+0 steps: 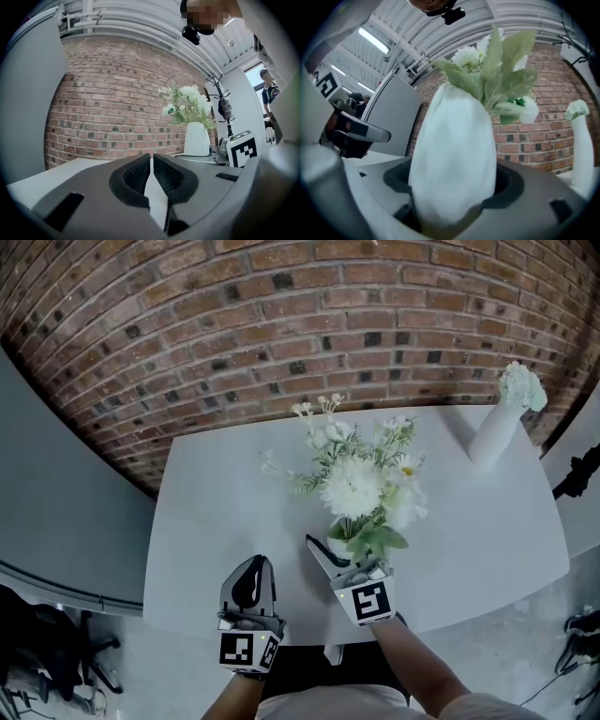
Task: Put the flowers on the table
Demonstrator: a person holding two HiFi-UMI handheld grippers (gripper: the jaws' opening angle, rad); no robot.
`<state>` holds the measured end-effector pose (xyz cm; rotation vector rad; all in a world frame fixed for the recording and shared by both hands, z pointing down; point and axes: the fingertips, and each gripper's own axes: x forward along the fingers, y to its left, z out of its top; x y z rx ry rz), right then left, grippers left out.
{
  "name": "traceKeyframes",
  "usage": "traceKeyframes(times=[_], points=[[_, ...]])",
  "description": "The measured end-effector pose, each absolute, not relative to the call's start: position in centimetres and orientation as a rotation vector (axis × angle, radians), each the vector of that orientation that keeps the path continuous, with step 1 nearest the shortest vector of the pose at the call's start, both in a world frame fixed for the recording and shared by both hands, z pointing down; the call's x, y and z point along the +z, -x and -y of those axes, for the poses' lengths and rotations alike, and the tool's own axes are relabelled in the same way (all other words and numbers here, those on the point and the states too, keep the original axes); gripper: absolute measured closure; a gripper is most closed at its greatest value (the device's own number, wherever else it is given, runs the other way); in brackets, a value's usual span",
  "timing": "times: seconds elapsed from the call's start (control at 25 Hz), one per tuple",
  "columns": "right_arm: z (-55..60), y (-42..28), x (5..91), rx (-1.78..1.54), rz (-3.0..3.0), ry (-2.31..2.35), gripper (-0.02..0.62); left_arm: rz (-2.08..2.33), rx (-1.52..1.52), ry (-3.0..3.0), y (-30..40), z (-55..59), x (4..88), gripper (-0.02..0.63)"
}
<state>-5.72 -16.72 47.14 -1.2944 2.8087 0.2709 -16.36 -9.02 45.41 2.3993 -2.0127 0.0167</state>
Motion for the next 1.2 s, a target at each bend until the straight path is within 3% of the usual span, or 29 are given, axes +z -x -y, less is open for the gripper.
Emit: traceKeyframes(times=[0.76,1.2], points=[[16.0,5.3,46.8,0.361,-2.844,1.229,0.195,1.986,0.035,-2.421,15.6,9.3,45.4,0.580],[16.2,5.3,46.6,0.252,-2.827,1.185,0.195,1.979,0.035,-2.433,15.9,9.6,44.9,0.580]])
